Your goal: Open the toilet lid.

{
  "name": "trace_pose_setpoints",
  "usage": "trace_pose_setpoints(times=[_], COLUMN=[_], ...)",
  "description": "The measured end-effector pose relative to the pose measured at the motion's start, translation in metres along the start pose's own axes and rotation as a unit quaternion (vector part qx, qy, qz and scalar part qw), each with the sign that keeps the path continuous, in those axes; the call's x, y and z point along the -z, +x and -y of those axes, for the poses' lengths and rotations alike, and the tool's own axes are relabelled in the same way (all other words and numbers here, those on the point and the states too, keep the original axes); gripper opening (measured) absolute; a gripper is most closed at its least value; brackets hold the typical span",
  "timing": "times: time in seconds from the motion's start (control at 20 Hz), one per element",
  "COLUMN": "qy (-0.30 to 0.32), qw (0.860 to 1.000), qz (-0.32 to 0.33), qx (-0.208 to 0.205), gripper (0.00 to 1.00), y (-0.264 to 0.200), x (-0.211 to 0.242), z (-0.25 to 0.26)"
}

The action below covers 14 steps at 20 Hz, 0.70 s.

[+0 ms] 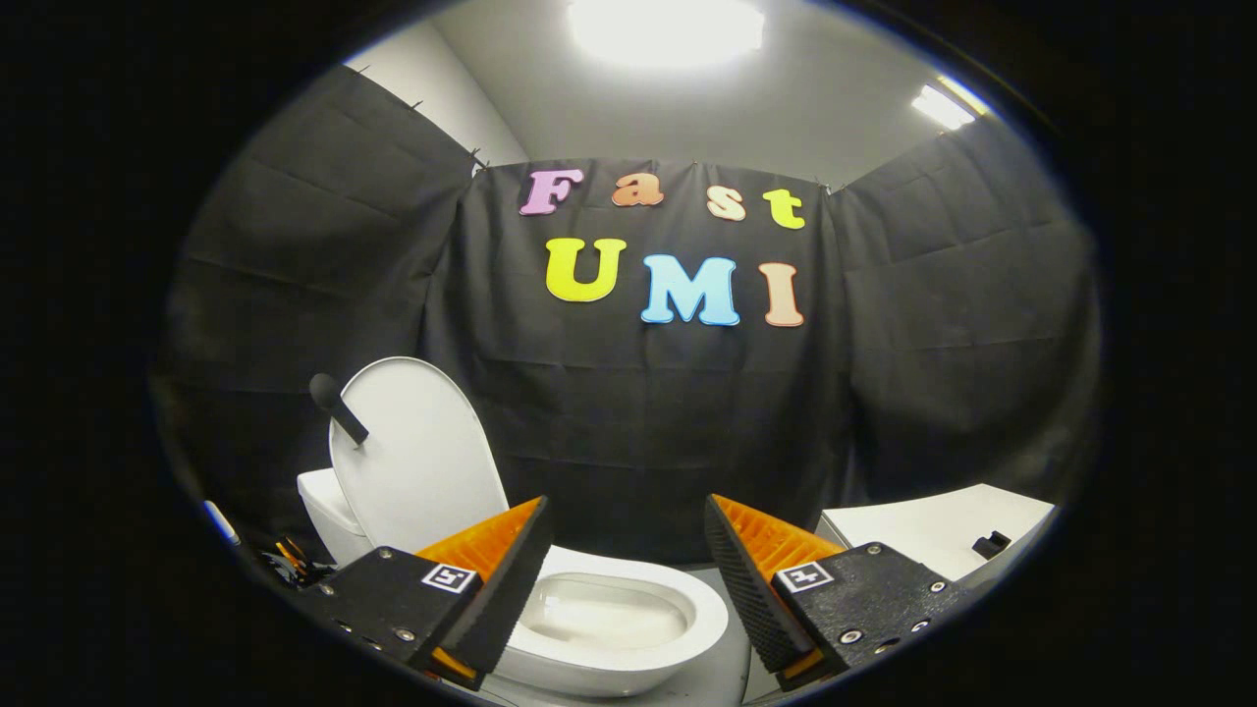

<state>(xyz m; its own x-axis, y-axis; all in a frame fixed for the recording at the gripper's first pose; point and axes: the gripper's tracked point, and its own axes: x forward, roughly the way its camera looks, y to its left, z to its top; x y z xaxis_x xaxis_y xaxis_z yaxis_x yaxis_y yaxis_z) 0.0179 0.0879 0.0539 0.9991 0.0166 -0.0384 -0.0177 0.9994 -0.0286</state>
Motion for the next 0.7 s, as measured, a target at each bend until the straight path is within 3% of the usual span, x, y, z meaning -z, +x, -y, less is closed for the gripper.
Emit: trace_pose_setpoints(times=[0.7], qy=[0.004], qw=[1.000], qz=[-0.015], qx=[0.011], gripper=[0.95], y=[-0.009], x=[0.026], z=[0.018])
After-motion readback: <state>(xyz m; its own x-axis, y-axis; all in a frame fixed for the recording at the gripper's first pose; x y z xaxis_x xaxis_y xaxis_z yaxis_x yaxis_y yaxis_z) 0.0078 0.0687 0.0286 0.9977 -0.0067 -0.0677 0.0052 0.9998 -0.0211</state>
